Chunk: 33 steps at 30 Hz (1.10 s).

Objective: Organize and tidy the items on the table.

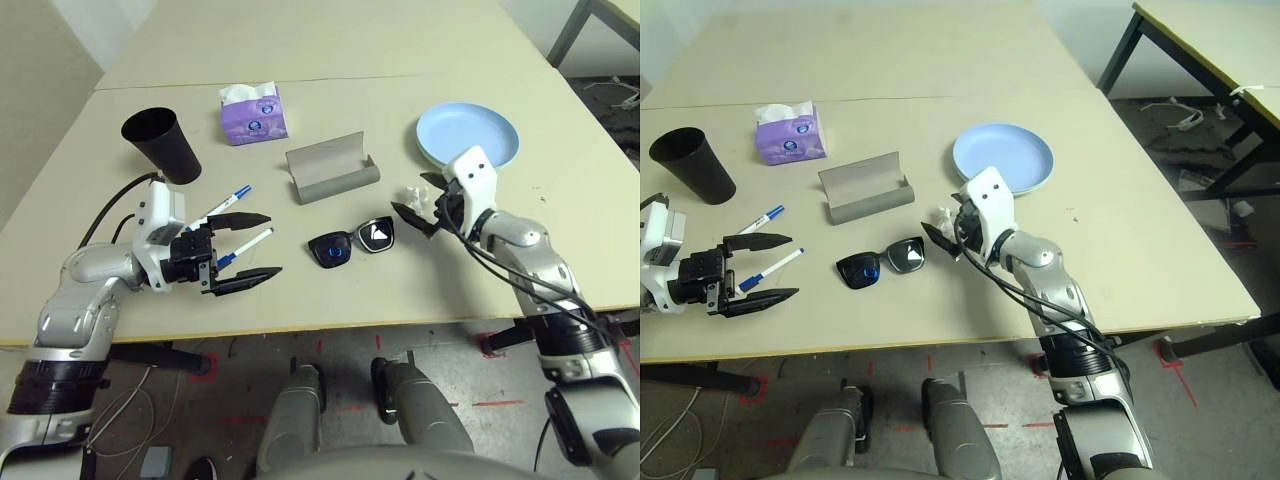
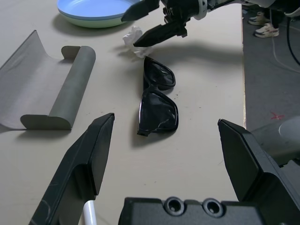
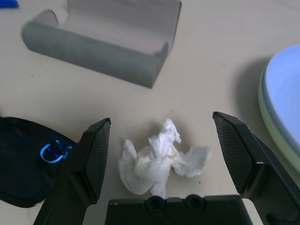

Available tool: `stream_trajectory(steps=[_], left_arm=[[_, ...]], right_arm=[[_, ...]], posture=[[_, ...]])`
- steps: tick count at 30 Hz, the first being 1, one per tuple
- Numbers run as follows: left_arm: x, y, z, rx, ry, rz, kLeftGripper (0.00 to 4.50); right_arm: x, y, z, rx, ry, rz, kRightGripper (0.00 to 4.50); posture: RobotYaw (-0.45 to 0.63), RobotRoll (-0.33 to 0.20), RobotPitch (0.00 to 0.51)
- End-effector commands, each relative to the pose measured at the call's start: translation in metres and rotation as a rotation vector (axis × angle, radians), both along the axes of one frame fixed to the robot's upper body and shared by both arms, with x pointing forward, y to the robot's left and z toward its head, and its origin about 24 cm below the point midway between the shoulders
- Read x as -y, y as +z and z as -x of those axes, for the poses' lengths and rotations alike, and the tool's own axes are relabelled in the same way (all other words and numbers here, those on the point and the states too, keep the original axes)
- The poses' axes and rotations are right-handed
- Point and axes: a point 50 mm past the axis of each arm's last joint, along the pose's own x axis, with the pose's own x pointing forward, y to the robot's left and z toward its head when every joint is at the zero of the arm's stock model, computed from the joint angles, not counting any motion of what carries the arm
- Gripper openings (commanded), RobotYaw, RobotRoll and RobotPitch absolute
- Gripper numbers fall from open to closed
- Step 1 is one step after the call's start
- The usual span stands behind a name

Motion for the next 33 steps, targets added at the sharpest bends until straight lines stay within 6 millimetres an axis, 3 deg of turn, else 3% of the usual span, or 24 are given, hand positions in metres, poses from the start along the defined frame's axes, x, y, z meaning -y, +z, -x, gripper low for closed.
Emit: stream_trajectory(steps=[1,11,12,19,27,33], left_arm=[[0.002,0.000,0.002,0.020,0.000,-0.015,4.50],[0.007,0.011,-0.001,0.085,0.005,0.000,4.50],[0.007,0.012,-0.001,0.087,0.005,0.002,4.50],[0.007,0.009,0.000,0.084,0.009,-0.001,4.50],[0.004,0.005,0.000,0.072,0.020,-0.011,4.50],[0.003,0.006,-0.003,0.090,0.036,-0.014,4.50]], right_arm=[[0.001,-0.006,0.000,-0.030,-0.015,0.017,3.86],[-0.005,0.006,-0.004,-0.022,0.007,-0.013,0.17],[-0.005,0.008,-0.005,-0.020,0.008,-0.013,0.03],[-0.003,0.018,-0.010,0.007,-0.011,-0.067,0.03],[0.023,0.077,-0.035,0.190,-0.176,-0.189,0.03],[0.042,0.080,-0.061,0.264,-0.385,-0.122,0.03]], posture=[[-0.09,0.000,0.213],[-0.08,0.000,0.208],[-0.08,0.000,0.206],[-0.08,0.000,0.203],[-0.09,0.000,0.197],[-0.08,0.000,0.192]])
